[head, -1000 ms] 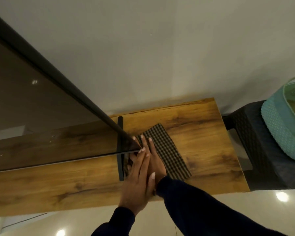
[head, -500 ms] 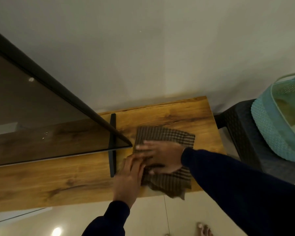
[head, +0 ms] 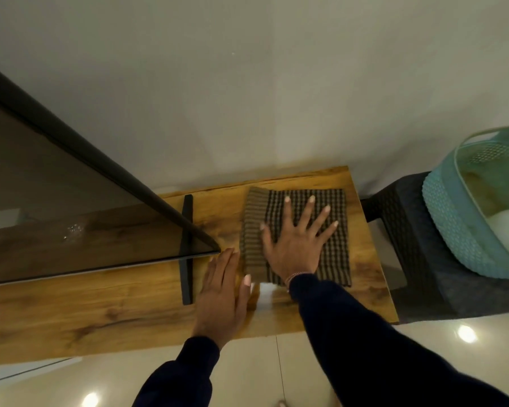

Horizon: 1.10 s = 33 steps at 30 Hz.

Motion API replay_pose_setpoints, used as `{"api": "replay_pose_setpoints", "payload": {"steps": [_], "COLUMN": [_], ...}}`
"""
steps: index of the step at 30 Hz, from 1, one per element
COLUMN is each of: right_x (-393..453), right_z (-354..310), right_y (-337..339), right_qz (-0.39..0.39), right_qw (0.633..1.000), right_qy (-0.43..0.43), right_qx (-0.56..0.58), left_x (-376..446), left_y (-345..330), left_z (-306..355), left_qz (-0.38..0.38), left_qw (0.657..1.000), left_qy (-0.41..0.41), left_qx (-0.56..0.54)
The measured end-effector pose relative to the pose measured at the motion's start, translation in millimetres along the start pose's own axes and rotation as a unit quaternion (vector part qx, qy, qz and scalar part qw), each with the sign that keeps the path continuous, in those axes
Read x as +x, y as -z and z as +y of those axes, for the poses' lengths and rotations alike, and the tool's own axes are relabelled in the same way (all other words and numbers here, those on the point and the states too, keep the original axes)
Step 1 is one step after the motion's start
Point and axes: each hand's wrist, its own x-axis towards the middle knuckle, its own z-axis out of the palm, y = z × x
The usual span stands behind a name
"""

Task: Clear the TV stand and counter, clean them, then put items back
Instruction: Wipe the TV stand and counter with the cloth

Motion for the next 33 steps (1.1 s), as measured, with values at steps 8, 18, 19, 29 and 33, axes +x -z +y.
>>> {"api": "replay_pose_setpoints", "payload": {"steps": [8, 18, 19, 29, 33], "right_x": [-65.5, 77.7, 89.2, -51.8, -121.5], "right_z": [9.4, 99.2, 110.5, 128.2, 119.8], "right_y": [-5.0, 41.0, 43.9, 24.0, 9.5], "right_qz": [-0.094, -0.064, -0.055, -0.031, -0.086], "right_qw": [0.911, 0.869, 0.91, 0.997, 0.986], "right_qy": [0.398, 0.465, 0.387, 0.064, 0.137], "right_qx": [-0.062, -0.156, -0.14, -0.01, -0.032], "left_x": [-0.9, 0.9, 1.3, 7.6, 3.3], "left_y": [4.8, -12.3, -15.8, -28.2, -21.9], "left_z": [9.5, 13.9, 13.8, 4.1, 4.8], "left_qz": [-0.025, -0.06, -0.071, -0.131, -0.135], "left_qw": [1.0, 0.996, 0.994, 0.982, 0.986], "left_qy": [-0.017, -0.049, -0.051, -0.032, -0.029], "left_qx": [0.005, 0.052, 0.069, 0.133, 0.098]}}
